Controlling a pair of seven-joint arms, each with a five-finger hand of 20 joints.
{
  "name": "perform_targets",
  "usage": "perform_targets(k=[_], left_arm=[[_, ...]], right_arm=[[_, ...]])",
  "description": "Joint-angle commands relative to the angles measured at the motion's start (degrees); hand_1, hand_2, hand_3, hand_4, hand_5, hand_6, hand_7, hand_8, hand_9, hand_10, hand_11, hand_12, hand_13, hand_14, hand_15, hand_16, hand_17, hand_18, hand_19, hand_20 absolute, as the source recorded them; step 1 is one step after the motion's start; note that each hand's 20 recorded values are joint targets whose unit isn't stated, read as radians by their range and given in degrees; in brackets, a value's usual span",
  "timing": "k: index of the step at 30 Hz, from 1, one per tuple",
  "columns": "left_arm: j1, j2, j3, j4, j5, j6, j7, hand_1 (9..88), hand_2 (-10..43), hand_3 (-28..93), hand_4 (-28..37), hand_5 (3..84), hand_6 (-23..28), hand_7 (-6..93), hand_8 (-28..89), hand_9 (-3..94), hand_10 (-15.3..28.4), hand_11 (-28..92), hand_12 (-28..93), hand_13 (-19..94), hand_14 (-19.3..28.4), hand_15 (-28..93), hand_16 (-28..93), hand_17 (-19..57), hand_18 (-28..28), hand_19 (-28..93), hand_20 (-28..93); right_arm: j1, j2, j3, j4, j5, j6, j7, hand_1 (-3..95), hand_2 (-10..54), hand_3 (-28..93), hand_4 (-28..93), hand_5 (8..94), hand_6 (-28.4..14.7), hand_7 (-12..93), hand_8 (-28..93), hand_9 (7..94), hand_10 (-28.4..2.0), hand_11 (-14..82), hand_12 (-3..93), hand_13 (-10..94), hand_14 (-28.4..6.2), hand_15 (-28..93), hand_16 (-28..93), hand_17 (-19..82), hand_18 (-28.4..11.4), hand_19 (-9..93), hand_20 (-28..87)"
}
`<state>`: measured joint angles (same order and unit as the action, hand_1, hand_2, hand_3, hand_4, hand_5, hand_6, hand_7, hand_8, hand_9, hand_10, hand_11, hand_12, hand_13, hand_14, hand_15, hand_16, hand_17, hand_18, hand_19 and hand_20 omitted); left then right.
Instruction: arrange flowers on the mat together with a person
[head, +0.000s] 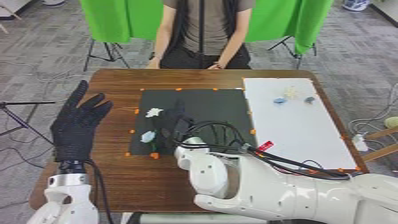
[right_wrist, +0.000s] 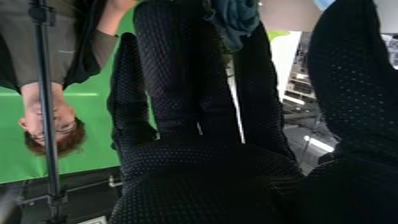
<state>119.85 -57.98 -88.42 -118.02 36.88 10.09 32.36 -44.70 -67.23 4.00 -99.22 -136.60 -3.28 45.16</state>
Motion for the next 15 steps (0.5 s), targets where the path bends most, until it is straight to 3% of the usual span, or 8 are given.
perform_targets(k=[1, 3, 6, 9, 12, 15], left_arm=[[0.8, -0.97, -0.4, -0.2, 0.59, -0.25, -1.1, 22.4, 8.9, 76, -27.1, 33.1, 5.7, 12.1, -10, 38.1, 18.2, 24, 11, 31, 24.2, 48, -8, -2.8, 25.5, 68, 0], [0.8, -0.87, -0.34, -0.2, 0.5, -0.18, -1.03, 22.6, 8.9, 76, -27.0, 33.1, 5.7, 12.1, -9, 38.0, 18.2, 24, 11, 31, 24.2, 48, -8, -2.8, 25.5, 68, 0], [1.0, -0.73, -0.31, -0.31, 0.43, -0.01, -1.01, 22.7, 9.0, 76, -26.7, 33.2, 5.7, 12.1, -9, 38.0, 18.1, 24, 11, 31, 24.1, 48, -8, -2.9, 25.5, 68, 0], [0.9, -1.06, -0.38, -0.21, 0.71, -0.32, -1.38, 22.8, 8.9, 76, -26.4, 33.2, 5.8, 12.0, -9, 38.1, 18.2, 25, 11, 31, 24.1, 48, -8, -2.9, 25.5, 68, 0], [0.8, -0.77, -0.14, -0.18, 0.56, -0.22, -1.21, 22.9, 8.9, 76, -26.2, 33.2, 5.8, 12.0, -9, 38.1, 18.2, 25, 11, 31, 24.1, 48, -8, -2.9, 25.5, 68, 0], [0.5, -0.94, -0.09, -0.06, 0.91, -0.59, -1.46, 23.1, 8.9, 76, -25.9, 33.1, 5.8, 12.0, -9, 38.1, 18.2, 25, 11, 31, 24.2, 48, -8, -2.9, 25.5, 68, 0]], right_arm=[[0.2, 0.2, 0.8, -1.2, 0.3, -0.4, -0.1, 36.1, -9.5, 70, -28, 56.0, 1.5, 14, -14, 66.8, -15.7, 27.3, 17.8, 56, -14.1, 71, 16, 14, -22.3, 64, 27], [0.1, 0.3, 0.7, -1.2, 0.4, 0.2, -0.3, 35.5, -8.6, 71, -28, 57.0, 1.7, 14, -14, 67.5, -15.7, 27.7, 17.7, 56, -14.2, 71, 16, 14, -22.5, 64, 27], [-0.4, -0.4, 1.4, -0.7, 0.6, 0.5, -0.6, 37.0, 1.2, 78, -28, 60.7, 2.3, 14, -14, 69.0, -15.2, 26.5, 17.1, 57, -14.0, 70, 15, 15, -22.6, 64, 28], [-0.3, -0.2, 0.9, -0.4, 0.4, 2.3, -0.5, 40.6, 6.9, 79, -28, 63.7, 3.0, 14, -12, 71.6, -14.3, 24.4, 16.9, 59, -12.9, 67, 15, 16, -22.3, 64, 28], [0.0, -0.5, 0.2, 0.5, -0.8, 3.9, -0.6, 49.7, 7.9, 76, -28, 66.5, 3.4, 14, -9, 75.5, -11.3, 20.4, 20.0, 62, -9.9, 62, 21, 18, -20.2, 63, 29], [0.6, -0.6, -0.9, 1.6, -2.1, 6.1, -0.2, 58.6, 5.0, 72, -28, 70.4, 4.5, 14, -8, 79.8, -9.2, 16.3, 25.2, 66, -6.1, 56, 28, 21, -16.2, 62, 30]])
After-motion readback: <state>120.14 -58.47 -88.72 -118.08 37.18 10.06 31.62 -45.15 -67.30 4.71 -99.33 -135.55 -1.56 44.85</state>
